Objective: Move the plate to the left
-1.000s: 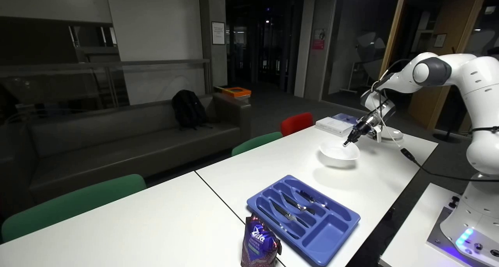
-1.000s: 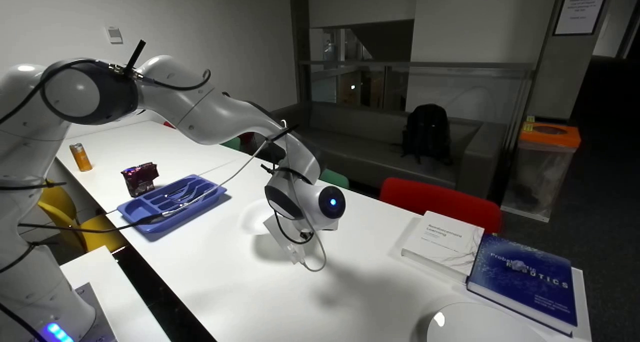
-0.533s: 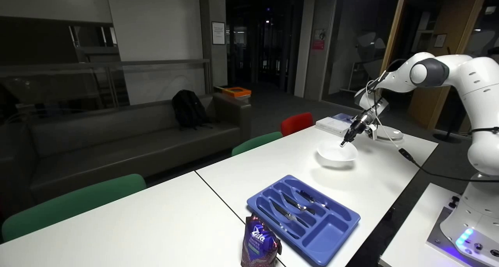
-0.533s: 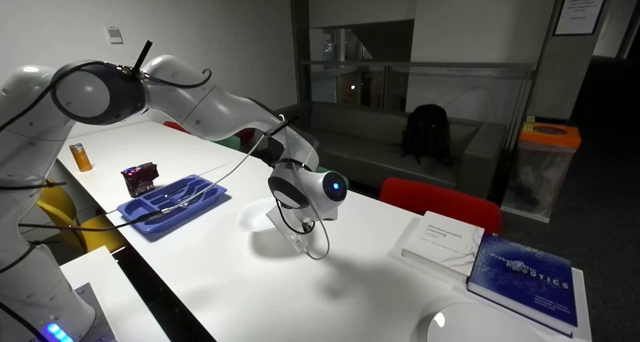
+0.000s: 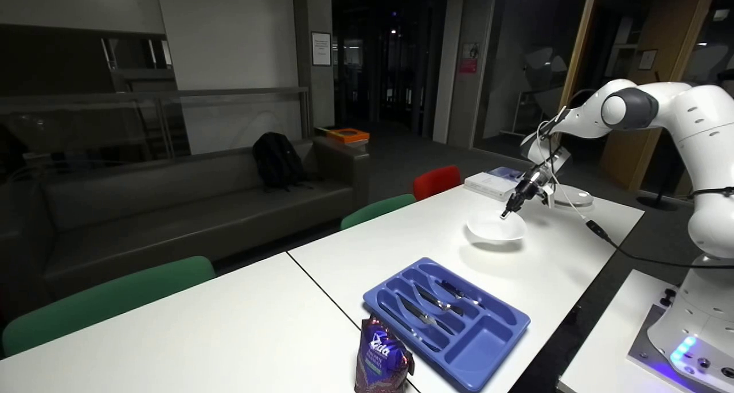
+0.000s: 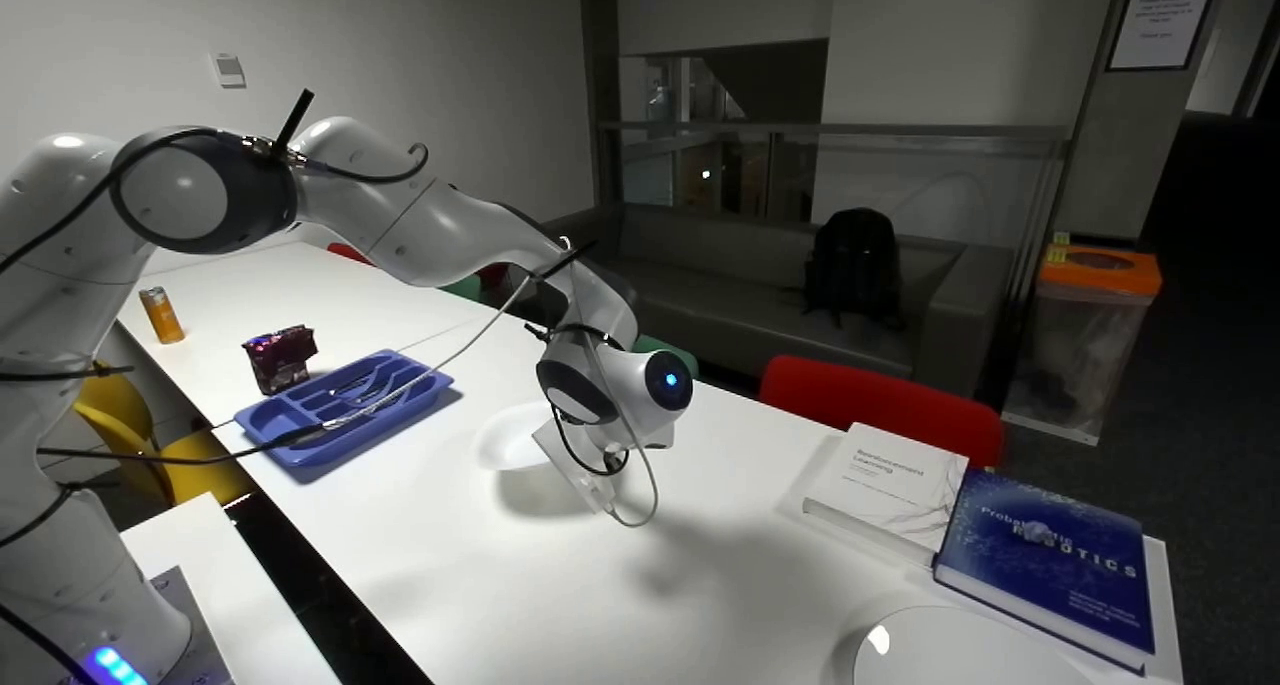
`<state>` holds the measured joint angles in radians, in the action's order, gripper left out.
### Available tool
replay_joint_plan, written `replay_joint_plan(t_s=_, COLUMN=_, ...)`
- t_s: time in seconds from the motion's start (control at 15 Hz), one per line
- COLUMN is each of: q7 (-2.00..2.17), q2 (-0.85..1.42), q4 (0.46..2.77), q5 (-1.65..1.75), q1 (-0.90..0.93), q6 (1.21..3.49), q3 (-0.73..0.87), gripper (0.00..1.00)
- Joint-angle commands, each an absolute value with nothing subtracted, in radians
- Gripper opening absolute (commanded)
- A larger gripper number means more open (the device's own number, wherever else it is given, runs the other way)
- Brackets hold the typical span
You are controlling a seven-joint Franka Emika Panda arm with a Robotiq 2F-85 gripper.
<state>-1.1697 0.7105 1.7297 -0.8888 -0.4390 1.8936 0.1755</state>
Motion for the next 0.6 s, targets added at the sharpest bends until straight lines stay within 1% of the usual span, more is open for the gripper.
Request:
replay_joint_plan(t_s=0.0, q7=-1.166, q2=0.711, q4=1.727, q5=-0.880, q1=-0.451, q6=1.896, q3=0.163, gripper=0.02)
replay_joint_plan(t_s=0.53, q7=-1.159, q2=0.746, q4=1.708, q5=-0.889, q1=-0.453, q6=1.878, q3=0.143, gripper=0.02)
